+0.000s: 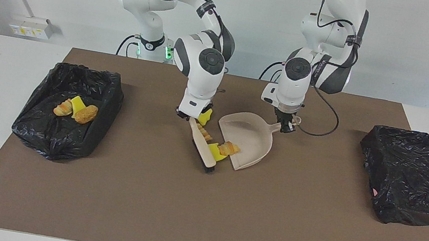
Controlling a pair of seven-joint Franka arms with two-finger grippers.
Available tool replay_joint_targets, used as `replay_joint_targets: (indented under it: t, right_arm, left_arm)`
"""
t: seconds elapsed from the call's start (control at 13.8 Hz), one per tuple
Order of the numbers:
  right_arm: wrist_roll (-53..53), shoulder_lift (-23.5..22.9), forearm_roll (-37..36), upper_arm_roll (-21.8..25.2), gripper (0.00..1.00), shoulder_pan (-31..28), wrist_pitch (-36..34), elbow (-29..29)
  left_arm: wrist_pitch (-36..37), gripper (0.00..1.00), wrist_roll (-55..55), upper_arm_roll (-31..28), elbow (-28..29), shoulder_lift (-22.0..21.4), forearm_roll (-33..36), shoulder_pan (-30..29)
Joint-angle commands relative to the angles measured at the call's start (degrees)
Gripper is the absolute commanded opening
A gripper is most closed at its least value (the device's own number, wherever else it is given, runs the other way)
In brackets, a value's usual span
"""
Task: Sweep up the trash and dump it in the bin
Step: 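Sweep more pieces into the dustpan with the right gripper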
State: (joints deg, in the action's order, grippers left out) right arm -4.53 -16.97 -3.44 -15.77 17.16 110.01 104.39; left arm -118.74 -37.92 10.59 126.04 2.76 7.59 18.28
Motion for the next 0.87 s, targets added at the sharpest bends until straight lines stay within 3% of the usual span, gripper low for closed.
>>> replay_joint_targets:
  t: [0.0,0.22,0.36,0.58,0.8]
  right_arm:
    - [2.07,0.79,7.71,-2.5,0.0,-0.2,2.22,0.55]
    - [1.37,0.88,15.99,-3.83,0.0,0.24,3.1,-0.06]
    - [1.37,2.37,16.89,-3.83,0.0,-0.89,1.71,-0.51]
    - [0.24,5.44,16.89,-3.48,0.0,-5.37,-5.13,-0.16]
    - [-7.92,9.48,15.92,-3.3,0.0,-7.49,-12.08,1.86]
  left_arm:
    - [0.97,0.0,1.27,-0.49,1.14,-1.18,1.11,0.35]
    - [0.88,0.0,1.27,-0.49,1.14,-1.18,1.11,0.35]
    - [0.88,0.0,1.36,-0.49,1.23,-1.18,1.11,0.26]
    - [0.97,0.0,-0.74,-0.4,1.31,-1.36,1.11,0.18]
    - [0.27,0.0,-10.5,-0.49,1.67,-1.45,1.11,0.18]
